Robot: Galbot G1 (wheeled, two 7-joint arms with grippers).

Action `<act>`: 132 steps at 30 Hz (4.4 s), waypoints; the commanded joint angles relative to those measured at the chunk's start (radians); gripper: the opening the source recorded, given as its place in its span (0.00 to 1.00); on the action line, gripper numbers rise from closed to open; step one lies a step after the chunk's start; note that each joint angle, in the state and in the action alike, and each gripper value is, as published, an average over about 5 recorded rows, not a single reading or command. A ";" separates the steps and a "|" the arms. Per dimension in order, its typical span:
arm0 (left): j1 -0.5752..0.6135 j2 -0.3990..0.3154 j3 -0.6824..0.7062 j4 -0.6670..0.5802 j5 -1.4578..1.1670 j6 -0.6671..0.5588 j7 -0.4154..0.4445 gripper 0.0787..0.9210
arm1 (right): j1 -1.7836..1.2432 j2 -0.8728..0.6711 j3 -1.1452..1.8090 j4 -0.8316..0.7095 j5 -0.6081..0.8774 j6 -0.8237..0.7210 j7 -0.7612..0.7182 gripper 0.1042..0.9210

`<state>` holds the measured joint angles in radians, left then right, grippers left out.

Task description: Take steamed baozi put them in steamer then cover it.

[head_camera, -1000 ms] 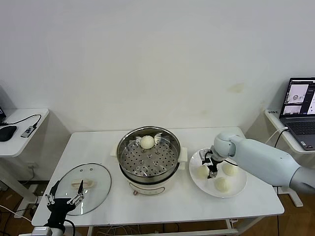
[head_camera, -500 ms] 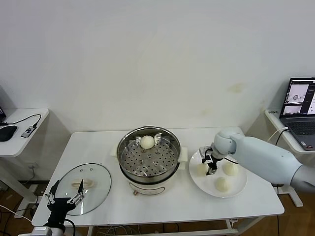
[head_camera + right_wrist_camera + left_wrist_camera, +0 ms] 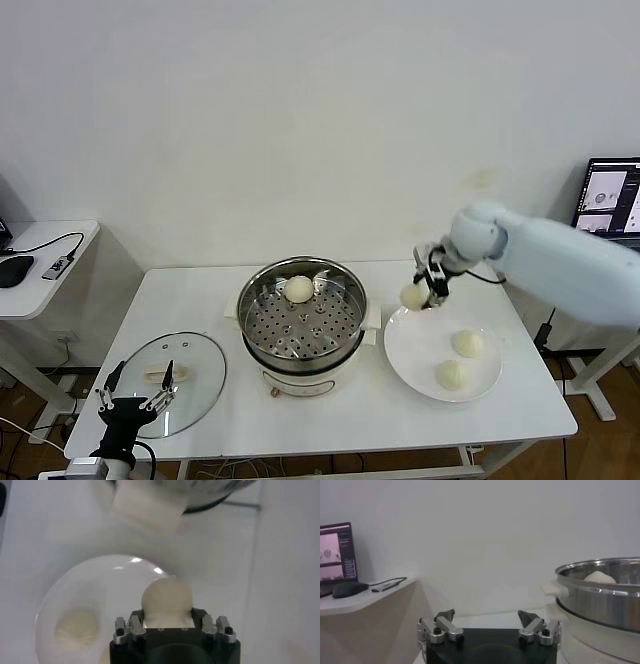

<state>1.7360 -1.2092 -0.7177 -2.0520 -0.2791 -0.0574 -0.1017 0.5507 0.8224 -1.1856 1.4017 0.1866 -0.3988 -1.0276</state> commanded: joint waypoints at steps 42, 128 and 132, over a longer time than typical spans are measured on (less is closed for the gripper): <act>-0.020 -0.016 -0.005 -0.006 0.007 0.011 -0.006 0.88 | -0.152 0.680 -0.060 -0.326 0.358 -0.318 0.247 0.61; -0.003 -0.008 -0.019 0.006 0.026 0.018 -0.002 0.88 | -0.620 -0.170 0.283 -0.028 -0.320 0.082 -0.036 0.84; -0.003 -0.010 -0.019 0.004 0.026 0.018 -0.002 0.88 | -0.621 -0.168 0.285 -0.031 -0.314 0.077 -0.032 0.74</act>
<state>1.7323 -1.2182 -0.7373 -2.0467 -0.2536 -0.0391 -0.1036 -0.0468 0.6437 -0.9185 1.3922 -0.1232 -0.3193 -1.0636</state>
